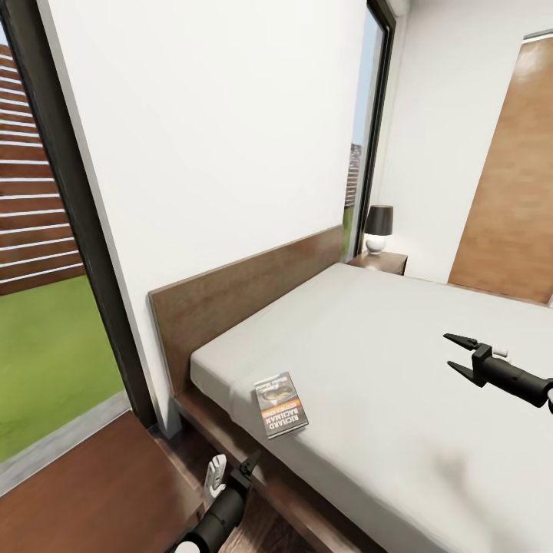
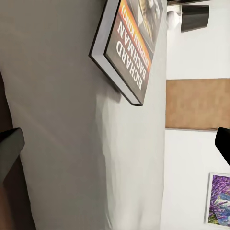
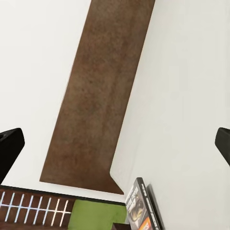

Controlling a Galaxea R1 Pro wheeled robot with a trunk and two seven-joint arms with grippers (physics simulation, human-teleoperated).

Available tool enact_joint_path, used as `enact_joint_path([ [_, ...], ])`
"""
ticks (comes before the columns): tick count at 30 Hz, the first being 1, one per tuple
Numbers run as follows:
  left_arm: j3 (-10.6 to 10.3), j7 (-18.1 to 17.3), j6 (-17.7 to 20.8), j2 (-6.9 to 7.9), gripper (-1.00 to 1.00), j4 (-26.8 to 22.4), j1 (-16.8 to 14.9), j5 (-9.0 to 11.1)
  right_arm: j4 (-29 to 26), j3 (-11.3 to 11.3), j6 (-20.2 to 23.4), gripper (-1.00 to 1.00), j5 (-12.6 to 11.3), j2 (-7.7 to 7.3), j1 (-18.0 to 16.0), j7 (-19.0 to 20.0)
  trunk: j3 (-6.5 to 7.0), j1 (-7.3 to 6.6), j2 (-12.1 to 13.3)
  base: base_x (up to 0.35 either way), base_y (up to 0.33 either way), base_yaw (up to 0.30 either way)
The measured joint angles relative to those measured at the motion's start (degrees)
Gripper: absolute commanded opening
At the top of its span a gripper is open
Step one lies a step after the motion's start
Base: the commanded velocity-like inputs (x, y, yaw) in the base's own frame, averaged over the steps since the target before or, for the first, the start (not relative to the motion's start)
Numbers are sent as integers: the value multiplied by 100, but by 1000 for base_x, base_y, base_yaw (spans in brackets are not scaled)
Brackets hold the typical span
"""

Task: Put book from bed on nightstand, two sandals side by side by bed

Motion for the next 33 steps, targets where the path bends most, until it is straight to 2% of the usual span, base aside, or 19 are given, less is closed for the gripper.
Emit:
enact_joint_path([
  [33,-14,0,-9,2,100,0,-16,8,-3,0,6,100,0,0,0,5,0,0,0,0,0,0],
])
